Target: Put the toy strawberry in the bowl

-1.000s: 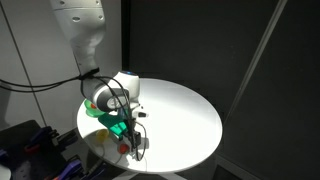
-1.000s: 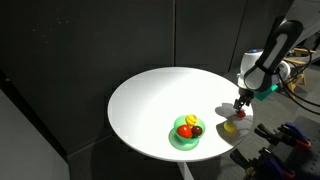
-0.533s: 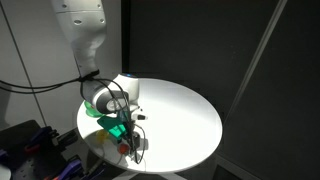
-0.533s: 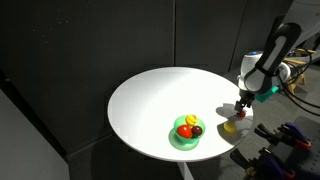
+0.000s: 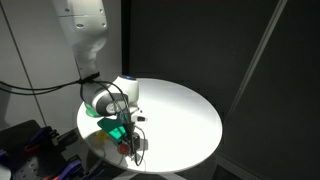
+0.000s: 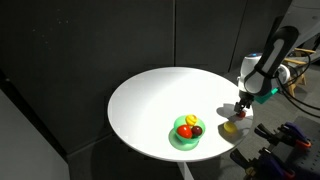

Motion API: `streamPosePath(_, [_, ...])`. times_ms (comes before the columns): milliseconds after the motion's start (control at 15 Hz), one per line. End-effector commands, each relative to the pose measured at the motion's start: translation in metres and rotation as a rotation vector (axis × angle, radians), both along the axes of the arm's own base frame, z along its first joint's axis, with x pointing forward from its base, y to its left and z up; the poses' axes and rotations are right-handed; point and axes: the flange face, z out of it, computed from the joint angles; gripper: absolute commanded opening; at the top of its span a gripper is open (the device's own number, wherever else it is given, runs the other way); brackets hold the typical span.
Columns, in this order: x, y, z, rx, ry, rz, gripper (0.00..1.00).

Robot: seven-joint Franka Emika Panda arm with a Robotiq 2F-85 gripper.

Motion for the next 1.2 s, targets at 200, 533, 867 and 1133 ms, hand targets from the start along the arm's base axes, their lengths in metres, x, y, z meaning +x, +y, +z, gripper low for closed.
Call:
streamPosePath(200, [0.007, -0.006, -0.006, -0.008, -0.014, -0.007, 0.66])
streamPosePath(533, [0.006, -0.008, 0.002, -0.027, 0.019, -0.019, 0.27])
streamPosePath(867, [0.011, -0.016, 0.029, -0.055, 0.069, -0.027, 0.23])
streamPosePath(1133, [0.019, -0.017, 0.054, -0.071, 0.081, -0.025, 0.23])
